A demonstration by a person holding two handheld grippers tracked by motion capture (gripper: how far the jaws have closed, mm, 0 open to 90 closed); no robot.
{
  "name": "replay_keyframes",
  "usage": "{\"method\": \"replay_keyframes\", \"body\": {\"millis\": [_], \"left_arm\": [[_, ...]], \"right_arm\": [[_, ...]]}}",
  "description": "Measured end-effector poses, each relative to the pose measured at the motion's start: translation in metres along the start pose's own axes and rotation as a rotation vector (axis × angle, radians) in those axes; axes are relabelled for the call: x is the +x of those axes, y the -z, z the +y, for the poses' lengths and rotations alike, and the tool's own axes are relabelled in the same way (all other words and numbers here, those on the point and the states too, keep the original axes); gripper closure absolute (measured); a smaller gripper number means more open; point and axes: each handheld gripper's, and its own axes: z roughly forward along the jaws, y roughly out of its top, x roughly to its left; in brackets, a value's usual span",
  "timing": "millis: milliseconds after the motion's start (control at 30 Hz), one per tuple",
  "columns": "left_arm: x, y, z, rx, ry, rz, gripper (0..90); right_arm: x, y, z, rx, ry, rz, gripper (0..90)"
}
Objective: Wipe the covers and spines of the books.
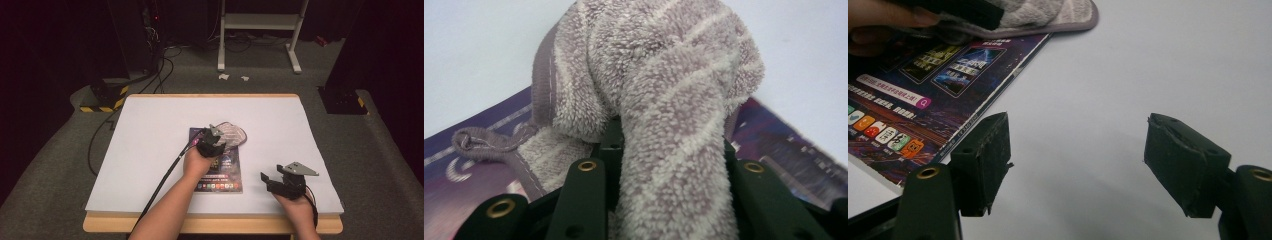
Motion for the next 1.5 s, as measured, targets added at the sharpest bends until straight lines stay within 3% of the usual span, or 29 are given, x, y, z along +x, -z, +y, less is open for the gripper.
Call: {"method": "replay_keyframes", "body": {"millis": [100, 467, 700, 1000, 1167, 1500], "left_arm": [[0.009, 0.006, -0.006, 0.004, -0.001, 0.023, 64.1], [0.053, 0.032, -0.031, 0.004, 0.070, 0.093, 64.1], [0.060, 0.038, -0.036, 0.009, 0.080, 0.109, 64.0], [0.050, 0.032, -0.028, 0.031, 0.056, 0.091, 63.4], [0.037, 0.021, -0.019, 0.031, 0.037, 0.078, 62.9], [-0.002, -0.002, 0.002, 0.008, -0.004, 0.008, 62.3]], "right_arm": [[0.000, 0.000, 0.000, -0.001, 0.008, -0.003, 26.8], [-0.001, 0.000, 0.000, 0.003, 0.005, -0.010, 26.9], [-0.001, -0.001, -0.001, 0.008, 0.008, -0.013, 27.0], [0.000, -0.003, 0.000, 0.011, 0.012, -0.010, 27.0], [0.000, -0.002, 0.000, 0.009, 0.008, -0.009, 27.0], [0.001, -0.001, 0.000, 0.003, 0.012, 0.001, 27.0]]}}
